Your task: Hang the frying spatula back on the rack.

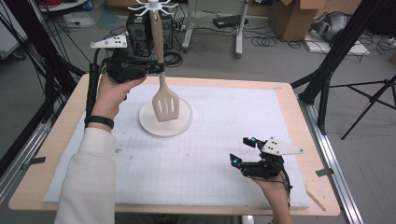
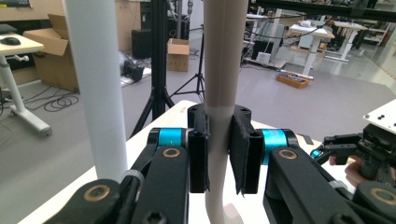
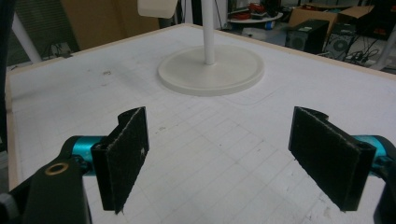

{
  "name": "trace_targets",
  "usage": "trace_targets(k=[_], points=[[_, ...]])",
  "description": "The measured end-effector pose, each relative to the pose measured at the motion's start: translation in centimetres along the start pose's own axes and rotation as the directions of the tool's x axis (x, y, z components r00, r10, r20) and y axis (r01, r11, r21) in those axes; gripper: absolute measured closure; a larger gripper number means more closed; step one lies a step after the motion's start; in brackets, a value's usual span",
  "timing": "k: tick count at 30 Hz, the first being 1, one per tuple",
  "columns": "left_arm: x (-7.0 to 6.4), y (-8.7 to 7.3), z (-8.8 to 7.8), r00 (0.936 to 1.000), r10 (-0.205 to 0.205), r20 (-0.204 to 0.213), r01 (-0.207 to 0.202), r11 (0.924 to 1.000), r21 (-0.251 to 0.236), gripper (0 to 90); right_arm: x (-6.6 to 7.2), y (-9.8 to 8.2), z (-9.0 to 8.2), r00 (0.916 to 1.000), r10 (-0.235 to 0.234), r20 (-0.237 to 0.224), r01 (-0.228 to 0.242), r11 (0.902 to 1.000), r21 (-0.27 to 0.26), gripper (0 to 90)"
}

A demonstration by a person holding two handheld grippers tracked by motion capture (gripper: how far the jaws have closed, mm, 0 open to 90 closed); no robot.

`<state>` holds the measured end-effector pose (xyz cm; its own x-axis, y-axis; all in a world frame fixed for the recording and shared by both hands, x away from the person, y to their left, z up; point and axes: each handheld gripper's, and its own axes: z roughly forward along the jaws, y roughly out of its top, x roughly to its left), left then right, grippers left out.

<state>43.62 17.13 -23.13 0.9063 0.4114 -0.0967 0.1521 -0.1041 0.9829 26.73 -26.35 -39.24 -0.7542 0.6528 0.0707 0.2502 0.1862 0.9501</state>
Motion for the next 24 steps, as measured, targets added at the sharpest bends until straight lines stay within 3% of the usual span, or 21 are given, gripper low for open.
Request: trace_targets(k=[9, 10, 16, 21, 24], points=[[-0.1, -0.3, 0.7, 0.9999, -0.002, 0.010, 0.002, 1.0000, 0.005, 75.2, 0.1, 0.0, -0.1, 1.0000, 0.000, -0.004, 0.000, 1.0000, -0.001, 19.1], [-0.1, -0.3, 0.7, 0.9999, -0.017, 0.002, 0.017, 0.9995, -0.025, 70.0, 0.1, 0.0, 0.0, 1.0000, -0.004, -0.005, 0.004, 1.0000, -0.003, 19.1], [-0.3, -0.8, 0.4, 0.9985, -0.023, -0.049, 0.024, 0.9997, 0.005, 44.4, 0.2, 0.1, -0.2, 1.0000, -0.003, -0.007, 0.003, 1.0000, -0.008, 19.1], [-1.0, -2.5, -1.5, 0.9909, 0.004, -0.134, -0.004, 1.0000, -0.006, 28.2, 0.1, 0.0, -0.2, 1.0000, -0.004, -0.002, 0.004, 1.0000, -0.006, 19.1], [-1.6, -3.1, -2.3, 0.9886, 0.017, -0.149, -0.018, 0.9998, -0.003, 21.3, 0.1, 0.0, -0.2, 1.0000, -0.004, -0.001, 0.004, 1.0000, -0.007, 19.1]])
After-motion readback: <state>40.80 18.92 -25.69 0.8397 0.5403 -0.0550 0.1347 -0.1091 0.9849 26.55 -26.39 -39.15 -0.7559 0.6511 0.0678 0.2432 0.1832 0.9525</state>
